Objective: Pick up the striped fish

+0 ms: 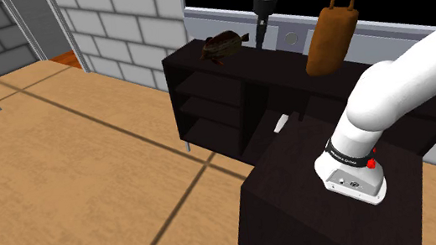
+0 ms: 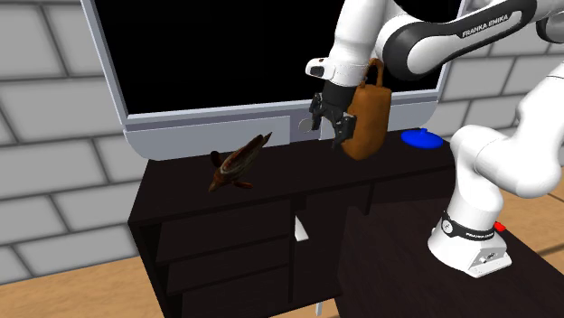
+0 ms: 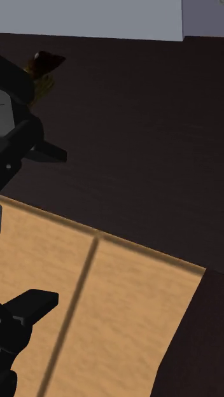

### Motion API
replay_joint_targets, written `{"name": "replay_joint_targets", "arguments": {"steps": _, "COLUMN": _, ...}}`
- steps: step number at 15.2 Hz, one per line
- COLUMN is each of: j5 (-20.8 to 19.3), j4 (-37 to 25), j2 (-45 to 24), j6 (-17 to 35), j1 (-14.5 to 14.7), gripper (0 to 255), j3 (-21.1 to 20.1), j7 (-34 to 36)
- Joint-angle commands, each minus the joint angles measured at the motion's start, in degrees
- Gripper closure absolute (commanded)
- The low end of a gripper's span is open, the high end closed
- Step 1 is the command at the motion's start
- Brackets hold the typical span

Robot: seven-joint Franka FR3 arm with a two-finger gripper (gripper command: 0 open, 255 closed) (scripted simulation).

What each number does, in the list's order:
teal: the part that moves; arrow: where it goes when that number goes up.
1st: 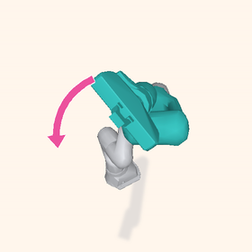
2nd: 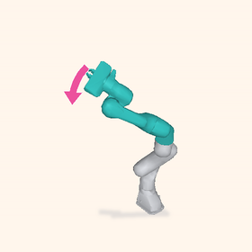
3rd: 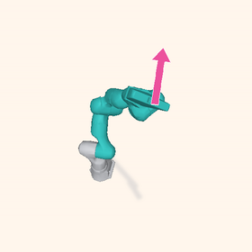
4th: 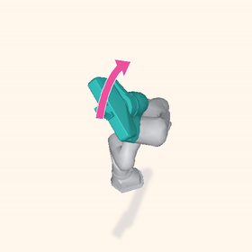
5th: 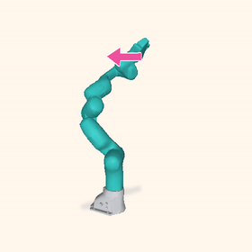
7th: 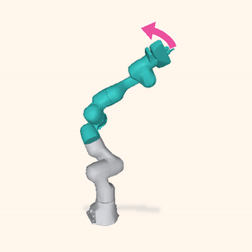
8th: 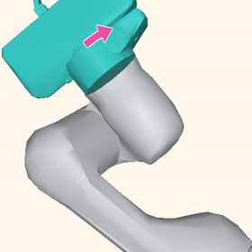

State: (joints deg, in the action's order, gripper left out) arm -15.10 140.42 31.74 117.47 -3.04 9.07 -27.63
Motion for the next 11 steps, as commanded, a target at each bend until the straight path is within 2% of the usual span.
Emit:
{"name": "replay_joint_targets", "arguments": {"steps": 1, "j5": -1.86, "j4": 0.07, "j2": -2.35, "j6": 4.55, "j1": -0.31, "gripper": 0, "j3": 1.4, "j7": -2.52}}
{"name": "replay_joint_targets", "arguments": {"steps": 6, "j5": -5.17, "j4": -2.48, "j2": -10.45, "j6": 15.34, "j1": -0.75, "gripper": 0, "j3": 5.12, "j7": -8.76}}
{"name": "replay_joint_targets", "arguments": {"steps": 11, "j5": -6.11, "j4": -7.25, "j2": -19.63, "j6": 25.26, "j1": -0.66, "gripper": 0, "j3": 8.52, "j7": -15.48}}
